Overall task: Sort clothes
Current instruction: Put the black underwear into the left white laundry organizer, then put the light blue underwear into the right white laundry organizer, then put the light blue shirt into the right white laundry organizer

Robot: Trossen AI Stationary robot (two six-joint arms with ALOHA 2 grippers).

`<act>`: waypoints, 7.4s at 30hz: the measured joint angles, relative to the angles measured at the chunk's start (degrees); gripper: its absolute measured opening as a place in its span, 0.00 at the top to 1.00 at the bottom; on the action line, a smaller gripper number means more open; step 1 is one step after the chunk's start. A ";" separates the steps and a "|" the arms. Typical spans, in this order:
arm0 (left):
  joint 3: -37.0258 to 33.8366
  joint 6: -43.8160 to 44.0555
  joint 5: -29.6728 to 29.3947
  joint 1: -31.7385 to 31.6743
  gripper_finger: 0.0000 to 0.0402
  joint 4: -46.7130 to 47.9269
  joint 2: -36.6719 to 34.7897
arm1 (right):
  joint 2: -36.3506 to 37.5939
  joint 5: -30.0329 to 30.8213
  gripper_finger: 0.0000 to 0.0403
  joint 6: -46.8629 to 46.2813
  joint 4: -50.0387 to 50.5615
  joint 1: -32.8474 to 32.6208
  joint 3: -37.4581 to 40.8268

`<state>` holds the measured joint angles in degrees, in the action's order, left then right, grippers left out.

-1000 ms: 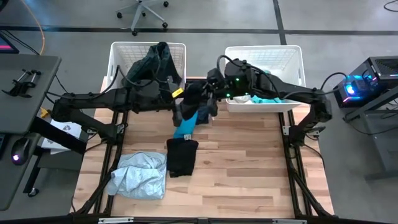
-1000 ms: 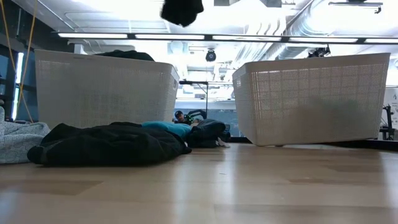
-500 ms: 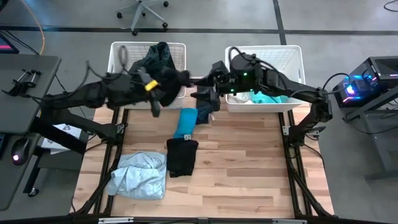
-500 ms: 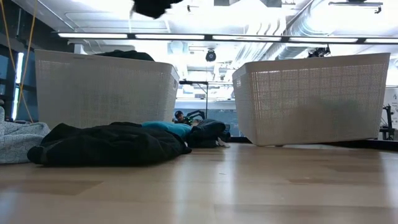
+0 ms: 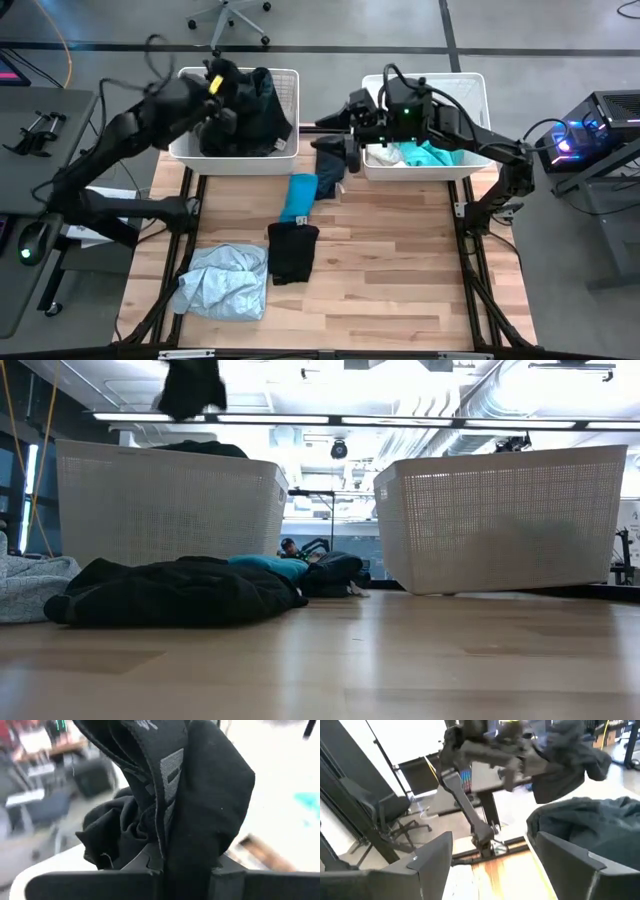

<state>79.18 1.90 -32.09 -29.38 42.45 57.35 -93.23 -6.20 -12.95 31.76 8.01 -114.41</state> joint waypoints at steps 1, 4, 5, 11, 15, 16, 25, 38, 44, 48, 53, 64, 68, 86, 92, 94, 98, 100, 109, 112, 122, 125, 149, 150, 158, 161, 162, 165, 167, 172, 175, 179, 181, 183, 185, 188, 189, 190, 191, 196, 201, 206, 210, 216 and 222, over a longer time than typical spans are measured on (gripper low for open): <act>-0.04 0.44 2.83 -2.81 0.93 2.44 1.07 | 0.00 0.00 0.32 -0.02 0.75 0.00 0.00; -1.37 1.32 12.70 -9.92 0.93 7.83 5.29 | 0.00 0.03 0.32 -0.33 2.89 -0.25 0.00; -2.09 1.31 15.81 -11.72 0.93 9.08 7.00 | 0.00 0.02 0.32 -0.51 3.41 -0.28 0.00; -7.55 -1.53 26.60 -18.80 0.90 9.83 18.34 | 0.00 0.04 0.32 -0.72 4.94 -0.99 0.02; -9.03 -1.91 30.81 -21.46 0.85 10.13 26.04 | 0.00 0.02 0.32 -1.18 6.31 -1.87 0.04; -9.00 -2.23 32.43 -22.09 0.83 10.19 27.90 | 0.00 0.02 0.32 -1.18 6.85 -2.12 0.04; -5.43 -1.98 47.42 -25.38 0.66 14.20 33.53 | 0.00 0.02 0.32 -1.62 8.96 -3.32 0.06; 4.68 6.29 45.30 -25.43 0.64 24.66 30.47 | 0.00 0.02 0.32 -1.58 12.60 -3.19 0.07; 4.76 6.43 46.54 -25.48 0.51 24.87 30.55 | 0.00 0.02 0.32 -1.57 13.82 -3.19 0.09; 4.76 7.04 48.24 -26.72 0.37 25.70 30.55 | 0.00 0.02 0.32 -1.57 15.78 -3.19 0.09; 4.77 9.46 50.41 -26.74 0.26 28.30 29.09 | 0.00 0.02 0.32 -1.99 19.29 -3.19 0.09; 4.79 9.65 33.51 -11.14 0.27 19.52 13.99 | -2.08 2.13 0.32 5.38 21.77 -3.11 4.95; 4.81 11.42 28.71 -4.24 0.27 14.09 8.72 | -5.91 2.14 0.32 9.88 18.28 -2.38 7.65; -12.85 15.56 13.47 23.24 0.27 -16.87 -1.28 | -28.24 5.97 0.32 -0.89 12.87 -0.17 7.58; -16.65 18.88 13.41 27.51 0.27 -20.95 -1.06 | -33.96 6.22 0.32 -4.55 8.38 -0.50 7.56; -16.70 19.05 13.40 28.09 0.27 -20.18 -1.01 | -35.68 7.12 0.32 -3.91 7.86 -0.81 7.54; -16.68 19.09 13.39 28.75 0.27 -20.36 -1.39 | -38.91 10.07 0.34 -2.08 7.75 -1.60 7.54; -16.68 19.22 13.41 28.76 0.27 -20.28 -1.43 | -40.11 10.42 0.39 -1.41 7.67 -1.95 7.44; -16.68 18.59 13.42 28.76 0.27 -19.10 -1.40 | -42.43 10.00 0.82 -0.69 6.97 -2.86 7.19; -16.68 18.58 13.41 28.76 0.27 -19.13 -1.40 | -41.04 9.23 0.95 0.43 7.39 -2.76 7.41; -16.68 19.51 13.41 28.74 0.27 -19.28 -1.40 | -29.36 9.29 0.99 2.85 10.97 -2.82 7.65; -16.65 19.96 13.43 28.72 0.27 -20.15 -1.46 | -25.05 9.18 0.98 4.53 12.50 -2.80 7.67; -16.57 20.56 10.47 28.65 0.27 -27.27 -1.95 | 14.65 32.25 0.99 -7.44 55.66 13.03 7.88; -16.57 20.56 10.39 28.65 0.27 -27.29 -1.95 | 14.95 32.25 0.99 -7.20 56.72 15.40 8.60; -16.57 21.25 10.37 28.65 0.27 -27.24 -1.95 | 16.20 25.45 0.99 1.11 50.81 32.48 26.27; -16.58 22.49 10.37 28.65 0.27 -26.89 -1.95 | 16.04 19.46 0.99 2.36 42.76 37.33 34.46; -16.59 22.60 10.37 28.67 0.27 -26.71 -1.95 | 16.02 17.76 0.99 2.38 40.63 38.49 37.17; -16.59 23.78 10.38 28.67 0.27 -25.64 -1.95 | 16.04 14.57 0.99 1.05 35.39 40.88 44.49; -16.61 24.63 10.40 28.67 0.27 -24.72 -1.93 | 16.04 13.86 0.99 0.36 32.69 42.25 48.82; -16.63 25.52 10.39 28.70 0.27 -23.14 -1.55 | 16.06 12.98 0.94 -0.07 26.58 45.45 56.55; -16.65 25.50 10.40 28.67 0.27 -22.06 -1.32 | 16.06 10.22 0.84 0.59 26.64 47.30 57.64; -16.48 25.83 10.59 28.67 0.27 -20.42 -1.16 | 15.92 6.45 0.63 2.56 30.69 48.73 54.28; -15.57 26.07 10.63 28.67 0.27 -18.46 -1.01 | 15.93 6.17 0.52 2.79 33.97 48.99 50.79; -14.29 26.58 10.60 28.85 0.27 -16.05 -0.66 | 15.93 6.82 0.43 2.71 37.40 49.05 47.04; -12.84 26.90 10.38 29.26 0.27 -12.80 0.07 | 15.93 6.93 0.36 2.73 40.09 49.05 43.09; -10.59 27.01 10.06 30.13 0.27 -8.79 1.53 | 15.93 7.13 0.30 2.51 43.73 49.05 37.31; -10.08 27.03 9.93 30.43 0.27 -7.98 2.00 | 15.93 7.15 0.30 2.50 44.80 49.04 35.45; -9.60 27.08 9.91 30.78 0.27 -7.47 2.48 | 15.93 7.14 0.29 2.47 45.96 49.02 33.60; -9.32 27.48 9.89 31.12 0.27 -7.01 2.90 | 15.96 7.11 0.29 2.23 47.15 48.95 31.77; -9.24 30.58 11.54 33.82 0.27 -4.31 4.14 | 17.59 6.04 0.29 4.59 45.76 46.77 25.81; -9.18 39.84 14.89 37.98 0.27 5.34 4.28 | 21.83 1.89 0.29 4.53 35.32 40.97 25.20; -9.16 50.43 19.66 44.75 0.27 14.70 4.87 | 24.57 1.56 0.29 2.03 26.93 32.69 25.20; -9.16 53.86 23.95 51.60 0.27 21.39 7.96 | 24.76 1.67 0.29 3.06 20.55 27.25 25.22; -9.18 46.88 31.07 61.21 0.27 24.46 16.37 | 24.12 1.87 0.29 5.44 15.59 23.09 25.23; -10.08 45.22 31.57 66.63 0.27 24.55 25.33 | 23.16 1.92 0.29 5.43 15.74 21.90 25.24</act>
<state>69.09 47.13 -0.51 37.25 67.00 82.68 -70.07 -4.27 -7.52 47.50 29.91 -89.17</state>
